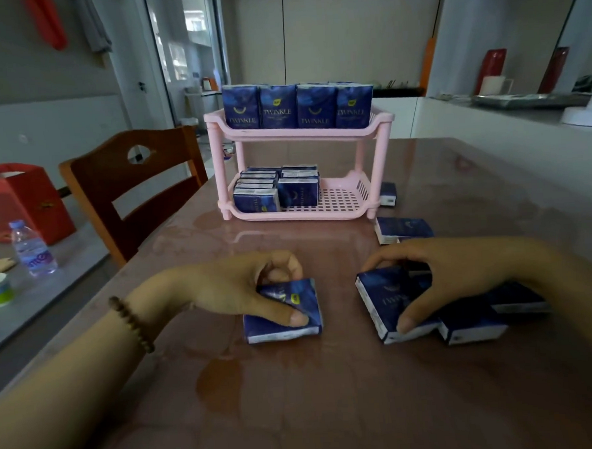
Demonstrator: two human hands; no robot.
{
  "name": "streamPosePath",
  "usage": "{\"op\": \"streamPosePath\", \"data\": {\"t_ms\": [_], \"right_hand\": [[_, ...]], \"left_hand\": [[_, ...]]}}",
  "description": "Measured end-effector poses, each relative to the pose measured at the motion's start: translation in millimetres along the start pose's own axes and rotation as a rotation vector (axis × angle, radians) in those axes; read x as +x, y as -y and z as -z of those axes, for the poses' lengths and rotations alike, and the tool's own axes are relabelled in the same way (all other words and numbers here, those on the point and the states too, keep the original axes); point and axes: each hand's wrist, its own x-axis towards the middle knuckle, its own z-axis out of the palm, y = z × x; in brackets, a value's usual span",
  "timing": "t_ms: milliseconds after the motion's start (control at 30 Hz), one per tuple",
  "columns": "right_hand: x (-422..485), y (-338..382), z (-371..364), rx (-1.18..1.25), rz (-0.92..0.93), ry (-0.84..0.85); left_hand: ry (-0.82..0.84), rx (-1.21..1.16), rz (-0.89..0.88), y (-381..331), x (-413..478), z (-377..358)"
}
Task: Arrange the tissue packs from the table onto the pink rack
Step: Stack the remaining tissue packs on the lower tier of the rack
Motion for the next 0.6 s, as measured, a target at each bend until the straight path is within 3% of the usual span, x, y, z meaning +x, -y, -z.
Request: {"op": "streamPosePath", "data": {"t_ms": [100,200,300,500,600], "right_hand": [[7.9,0.5,-5.0,0.116,0.134,-0.128],[21.2,2.1,-10.9,0.511,0.292,-0.356],[30.3,9.8,-21.7,0.796,0.327,-0.507],[40.0,21.2,-40.5,0.749,0.322,-0.704],[42.3,20.1,-43.0,0.766,0.297,-0.604]], "left_hand": [[-0.144,-0.312,-0.03,-7.7,6.4,-7.4],[-0.347,-0.511,-0.02,-14.6,10.9,-16.1],[-0.425,-0.647,-0.012,-16.2,16.3,-25.3],[-0.354,-0.818,-0.064,-26.1,22.5,-34.0],[-0.458,-0.991,-0.192,-27.6,18.3,-31.0]]}}
